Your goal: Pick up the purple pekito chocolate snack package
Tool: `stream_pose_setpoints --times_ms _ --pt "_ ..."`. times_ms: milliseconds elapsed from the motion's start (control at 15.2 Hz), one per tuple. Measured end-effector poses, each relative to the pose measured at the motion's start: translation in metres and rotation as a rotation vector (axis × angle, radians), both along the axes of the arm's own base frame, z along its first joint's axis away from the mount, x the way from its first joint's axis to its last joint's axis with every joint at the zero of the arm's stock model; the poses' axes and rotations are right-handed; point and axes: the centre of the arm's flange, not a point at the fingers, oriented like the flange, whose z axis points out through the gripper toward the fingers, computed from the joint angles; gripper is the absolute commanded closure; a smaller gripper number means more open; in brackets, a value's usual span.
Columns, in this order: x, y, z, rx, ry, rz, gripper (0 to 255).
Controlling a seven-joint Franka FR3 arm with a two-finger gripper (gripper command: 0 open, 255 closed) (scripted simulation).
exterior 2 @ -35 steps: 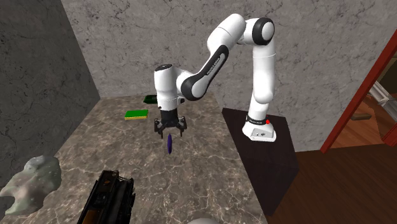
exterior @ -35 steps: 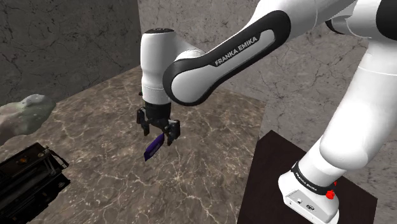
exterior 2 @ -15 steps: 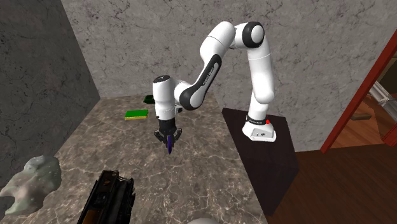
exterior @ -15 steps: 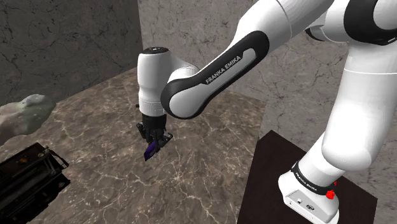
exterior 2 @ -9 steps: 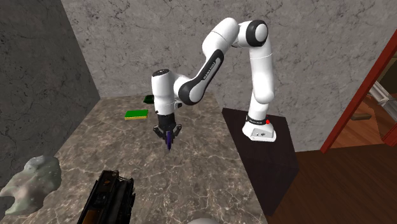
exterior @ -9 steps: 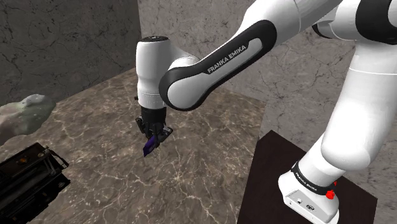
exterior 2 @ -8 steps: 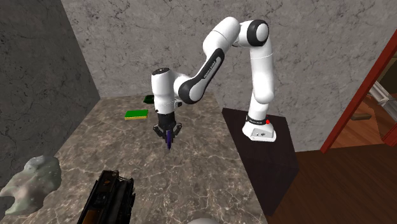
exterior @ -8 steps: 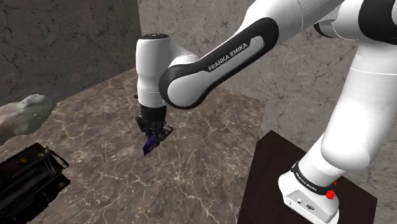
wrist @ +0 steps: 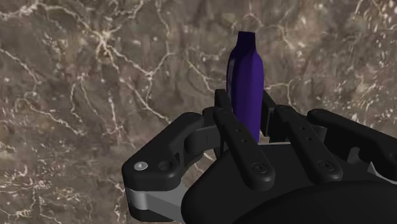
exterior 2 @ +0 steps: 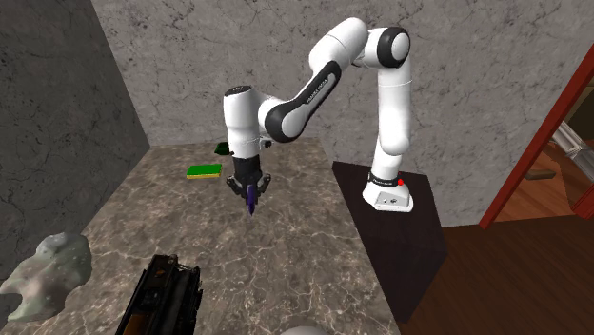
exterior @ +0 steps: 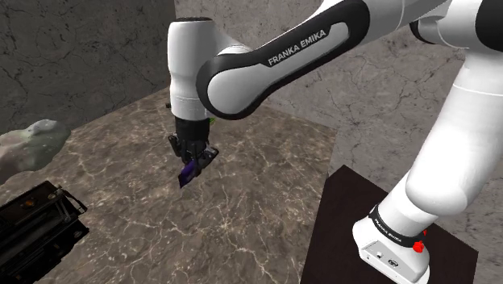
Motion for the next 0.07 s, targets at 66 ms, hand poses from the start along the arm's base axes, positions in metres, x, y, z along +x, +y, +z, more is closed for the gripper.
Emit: stream_pose_setpoints --times_ms 66 --pt "0.0001 -0.0007 0.0029 0.0 0.0 0.0 255"
